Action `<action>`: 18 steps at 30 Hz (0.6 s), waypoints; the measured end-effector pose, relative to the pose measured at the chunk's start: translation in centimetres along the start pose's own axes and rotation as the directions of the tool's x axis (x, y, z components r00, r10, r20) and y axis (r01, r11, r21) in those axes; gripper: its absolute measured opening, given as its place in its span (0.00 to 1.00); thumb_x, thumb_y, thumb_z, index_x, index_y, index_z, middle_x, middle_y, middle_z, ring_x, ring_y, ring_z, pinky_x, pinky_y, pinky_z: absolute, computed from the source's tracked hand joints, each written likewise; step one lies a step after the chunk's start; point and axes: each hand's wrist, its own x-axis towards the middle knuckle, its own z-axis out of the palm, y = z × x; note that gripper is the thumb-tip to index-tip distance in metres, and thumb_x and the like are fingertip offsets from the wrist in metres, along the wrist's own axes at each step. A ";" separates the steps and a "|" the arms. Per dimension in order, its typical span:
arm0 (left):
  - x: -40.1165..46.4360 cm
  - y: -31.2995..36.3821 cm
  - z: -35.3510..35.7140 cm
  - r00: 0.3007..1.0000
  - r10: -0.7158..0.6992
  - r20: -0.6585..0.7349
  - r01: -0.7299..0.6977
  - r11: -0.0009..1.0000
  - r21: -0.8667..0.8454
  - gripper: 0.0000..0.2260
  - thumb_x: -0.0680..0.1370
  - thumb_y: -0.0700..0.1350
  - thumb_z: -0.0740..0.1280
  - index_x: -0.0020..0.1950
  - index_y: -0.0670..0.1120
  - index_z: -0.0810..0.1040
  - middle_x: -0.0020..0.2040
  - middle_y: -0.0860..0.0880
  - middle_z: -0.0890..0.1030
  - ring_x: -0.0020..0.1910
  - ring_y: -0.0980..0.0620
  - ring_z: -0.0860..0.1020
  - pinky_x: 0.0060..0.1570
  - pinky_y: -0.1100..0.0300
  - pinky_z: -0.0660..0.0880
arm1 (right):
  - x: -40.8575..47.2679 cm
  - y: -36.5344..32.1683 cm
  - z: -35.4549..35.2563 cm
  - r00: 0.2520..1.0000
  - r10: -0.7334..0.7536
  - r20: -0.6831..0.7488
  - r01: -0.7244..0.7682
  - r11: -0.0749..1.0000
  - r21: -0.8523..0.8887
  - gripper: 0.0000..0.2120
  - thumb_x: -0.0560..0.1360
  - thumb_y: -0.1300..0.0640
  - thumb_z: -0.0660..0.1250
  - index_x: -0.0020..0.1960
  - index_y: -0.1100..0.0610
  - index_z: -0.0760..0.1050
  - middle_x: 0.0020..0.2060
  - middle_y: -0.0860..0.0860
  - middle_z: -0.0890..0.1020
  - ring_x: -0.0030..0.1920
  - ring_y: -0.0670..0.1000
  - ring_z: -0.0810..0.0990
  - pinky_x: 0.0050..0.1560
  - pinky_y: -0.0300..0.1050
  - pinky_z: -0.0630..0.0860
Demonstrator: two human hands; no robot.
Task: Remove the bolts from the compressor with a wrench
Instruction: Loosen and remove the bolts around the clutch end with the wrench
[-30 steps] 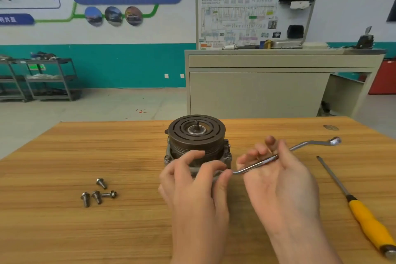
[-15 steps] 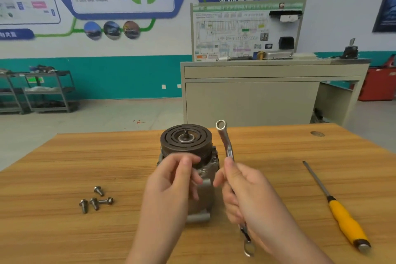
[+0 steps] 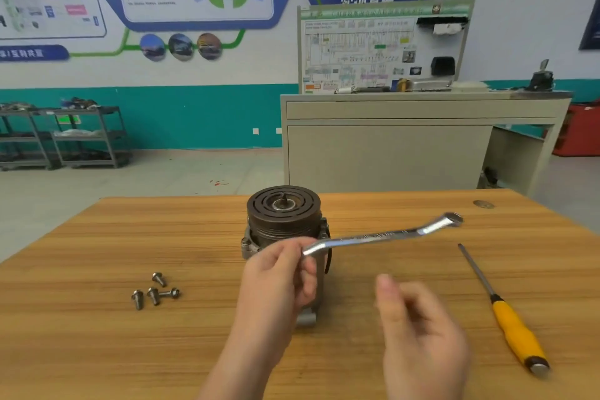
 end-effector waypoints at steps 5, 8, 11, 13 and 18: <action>-0.4 -2.7 -0.7 0.998 0.000 0.056 -0.008 0.990 0.143 0.10 0.82 0.42 0.61 0.53 0.39 0.81 0.27 0.46 0.73 0.20 0.54 0.67 0.19 0.67 0.62 | 1.7 1.5 1.0 0.777 0.431 0.459 -0.624 0.621 0.474 0.22 0.70 0.39 0.64 0.41 0.59 0.83 0.24 0.59 0.74 0.18 0.49 0.67 0.20 0.35 0.60; -0.1 -3.7 -2.0 0.878 0.424 -0.224 -0.282 0.833 0.475 0.18 0.72 0.59 0.67 0.57 0.51 0.75 0.41 0.52 0.81 0.38 0.55 0.79 0.38 0.63 0.76 | 2.5 2.2 1.4 0.843 0.391 0.371 -0.537 0.662 0.523 0.20 0.73 0.46 0.59 0.32 0.57 0.81 0.27 0.62 0.77 0.20 0.53 0.74 0.19 0.36 0.64; 1.0 -4.6 -2.6 0.813 0.542 -0.212 -0.170 0.570 0.804 0.49 0.64 0.63 0.74 0.77 0.48 0.55 0.73 0.47 0.62 0.71 0.50 0.61 0.70 0.53 0.60 | 2.5 2.1 2.7 0.921 0.316 0.226 -0.389 0.770 0.505 0.18 0.75 0.49 0.59 0.34 0.55 0.80 0.28 0.62 0.79 0.24 0.56 0.78 0.20 0.39 0.69; 2.1 -5.3 -2.2 0.874 0.465 -0.143 -0.124 0.496 0.859 0.61 0.62 0.57 0.79 0.79 0.45 0.39 0.78 0.45 0.48 0.77 0.48 0.49 0.74 0.53 0.50 | 2.1 2.1 3.5 0.931 0.311 0.189 -0.364 0.785 0.501 0.16 0.77 0.51 0.61 0.35 0.55 0.79 0.28 0.61 0.79 0.25 0.56 0.79 0.21 0.39 0.70; 2.7 -5.9 -1.3 0.875 0.466 -0.132 -0.165 0.542 0.824 0.52 0.68 0.38 0.75 0.79 0.45 0.41 0.79 0.49 0.43 0.77 0.43 0.55 0.73 0.52 0.59 | 0.8 1.6 5.0 0.903 0.407 0.138 -0.421 0.773 0.474 0.10 0.82 0.66 0.52 0.50 0.55 0.68 0.27 0.59 0.79 0.24 0.56 0.78 0.22 0.40 0.70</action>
